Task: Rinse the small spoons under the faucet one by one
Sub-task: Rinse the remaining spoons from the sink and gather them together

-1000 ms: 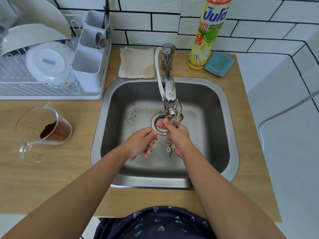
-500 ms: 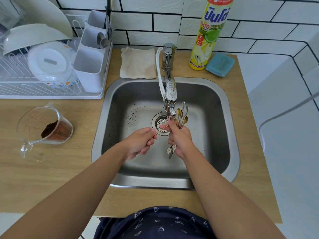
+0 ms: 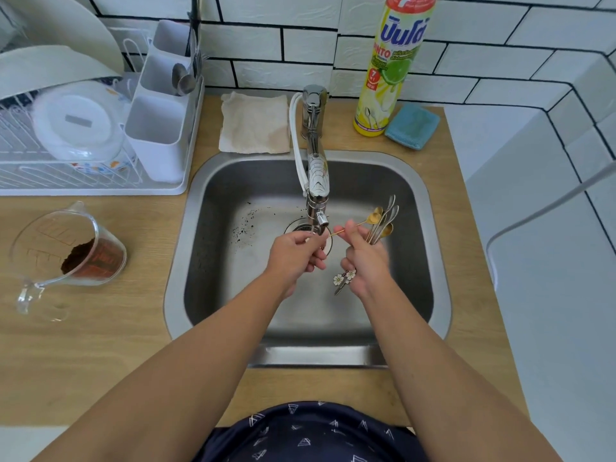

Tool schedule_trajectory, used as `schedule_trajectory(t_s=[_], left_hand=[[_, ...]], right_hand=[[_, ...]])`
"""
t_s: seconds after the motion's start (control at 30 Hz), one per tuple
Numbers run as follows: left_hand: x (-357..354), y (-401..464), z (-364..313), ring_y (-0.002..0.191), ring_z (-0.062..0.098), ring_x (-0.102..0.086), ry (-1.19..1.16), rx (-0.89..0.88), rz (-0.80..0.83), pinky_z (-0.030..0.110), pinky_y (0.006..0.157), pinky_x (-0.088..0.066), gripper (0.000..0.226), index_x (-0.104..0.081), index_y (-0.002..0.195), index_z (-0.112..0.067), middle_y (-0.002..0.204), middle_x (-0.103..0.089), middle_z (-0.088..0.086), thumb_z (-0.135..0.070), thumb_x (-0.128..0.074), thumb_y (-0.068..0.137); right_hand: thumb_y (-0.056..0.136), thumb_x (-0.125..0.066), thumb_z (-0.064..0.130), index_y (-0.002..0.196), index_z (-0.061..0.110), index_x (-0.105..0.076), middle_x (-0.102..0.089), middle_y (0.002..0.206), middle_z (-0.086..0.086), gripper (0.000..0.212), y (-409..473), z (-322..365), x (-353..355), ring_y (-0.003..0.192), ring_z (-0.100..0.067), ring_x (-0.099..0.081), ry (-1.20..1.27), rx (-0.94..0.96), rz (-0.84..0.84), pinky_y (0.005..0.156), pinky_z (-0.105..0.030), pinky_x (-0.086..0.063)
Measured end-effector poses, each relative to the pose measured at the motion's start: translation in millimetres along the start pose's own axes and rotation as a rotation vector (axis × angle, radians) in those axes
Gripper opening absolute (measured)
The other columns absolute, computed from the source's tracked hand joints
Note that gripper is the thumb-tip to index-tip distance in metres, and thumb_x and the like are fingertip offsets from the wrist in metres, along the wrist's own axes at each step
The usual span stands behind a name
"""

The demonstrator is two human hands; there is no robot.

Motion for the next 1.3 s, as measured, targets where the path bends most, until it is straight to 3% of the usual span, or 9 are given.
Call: schedule_trajectory(t_s=[0.23,0.4,0.5,0.6,0.73,0.87,1.03,1.23,1.3], left_hand=[[-8,-2,9,0.090,0.019,-0.077,-0.434,0.164,0.242,0.024,0.070,-0.060,0.020,-0.067,0.110,-0.004,0.098,-0.078,0.012,-0.015,-0.052,0.104],[17,9,4,0.035,0.009,-0.044,0.011,0.134,-0.078,0.019,0.038,-0.037,0.029,-0.067,0.076,-0.014,0.051,-0.058,-0.001,-0.039,-0.079,0.085],[13,7,-21,0.047,0.009,-0.045,0.391,-0.148,-0.050,0.018,0.046,-0.035,0.027,-0.066,0.065,-0.029,0.056,-0.056,-0.010,-0.040,-0.075,0.088],[-2,-5,-34,0.077,0.017,-0.054,0.873,-0.441,0.058,0.024,0.060,-0.029,0.021,-0.067,0.094,-0.014,0.078,-0.055,-0.011,-0.026,-0.052,0.103],[3,-4,-32,0.075,0.019,-0.053,0.962,-0.406,0.014,0.028,0.064,-0.027,0.037,-0.062,0.084,-0.021,0.069,-0.055,-0.013,-0.033,-0.035,0.108],[9,6,-22,0.050,0.011,-0.049,0.584,-0.160,0.041,0.027,0.057,-0.039,0.043,-0.059,0.065,-0.024,0.047,-0.054,-0.010,-0.043,-0.048,0.103],[-7,2,-14,0.057,0.015,-0.067,0.340,-0.139,0.261,0.016,0.062,-0.048,0.016,-0.062,0.099,-0.012,0.074,-0.073,-0.004,-0.026,-0.056,0.103],[5,2,-2,0.043,0.018,-0.053,0.228,-0.052,0.148,0.028,0.053,-0.046,0.043,-0.065,0.080,-0.012,0.056,-0.064,0.006,-0.047,-0.051,0.102],[0,-1,4,0.051,0.015,-0.059,0.144,-0.008,0.218,0.029,0.062,-0.046,0.037,-0.068,0.093,-0.015,0.072,-0.073,0.003,-0.043,-0.047,0.105]], right_hand=[[0.099,-0.068,0.022,0.089,0.016,-0.063,-0.078,0.097,-0.010,0.013,-3,-3,-6,0.038,-0.006,-0.030,0.005,-0.001,0.013,0.037,-0.019,-0.029],[0.092,-0.078,0.026,0.090,0.019,-0.057,-0.081,0.092,-0.011,0.022,-8,-14,-9,0.040,-0.008,-0.029,-0.044,-0.037,-0.035,0.038,-0.021,-0.029],[0.092,-0.078,0.028,0.085,0.020,-0.060,-0.080,0.093,-0.013,0.021,-7,-11,-5,0.044,-0.009,-0.037,-0.059,-0.019,-0.091,0.039,-0.021,-0.030],[0.093,-0.077,0.028,0.080,0.019,-0.067,-0.081,0.092,-0.009,0.018,-4,-5,0,0.048,-0.008,-0.046,-0.062,-0.006,-0.126,0.039,-0.021,-0.029],[0.092,-0.078,0.028,0.081,0.017,-0.072,-0.081,0.087,-0.005,0.017,-5,-8,-8,0.037,-0.003,-0.040,-0.047,-0.032,-0.104,0.037,-0.020,-0.028],[0.092,-0.078,0.028,0.081,0.016,-0.073,-0.081,0.090,-0.007,0.017,-4,-9,-9,0.038,-0.002,-0.041,-0.050,-0.049,-0.111,0.037,-0.020,-0.028],[0.091,-0.079,0.031,0.082,0.018,-0.071,-0.081,0.086,-0.002,0.018,-2,-3,-3,0.037,-0.002,-0.042,-0.052,-0.038,-0.137,0.037,-0.021,-0.030],[0.091,-0.078,0.031,0.063,0.022,-0.074,-0.081,0.093,-0.005,0.030,-4,-4,-9,0.043,0.001,-0.053,-0.093,-0.033,-0.115,0.033,-0.013,-0.036],[0.092,-0.078,0.030,0.066,0.021,-0.075,-0.081,0.094,-0.005,0.027,-4,-3,-9,0.044,0.000,-0.053,-0.089,-0.037,-0.120,0.034,-0.015,-0.036]])
Point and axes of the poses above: each hand's wrist, its own y-axis towards the middle knuckle, its own x-axis out of the back of the hand, z = x × y, the point moved 9 cm from there along y, towards the middle knuckle
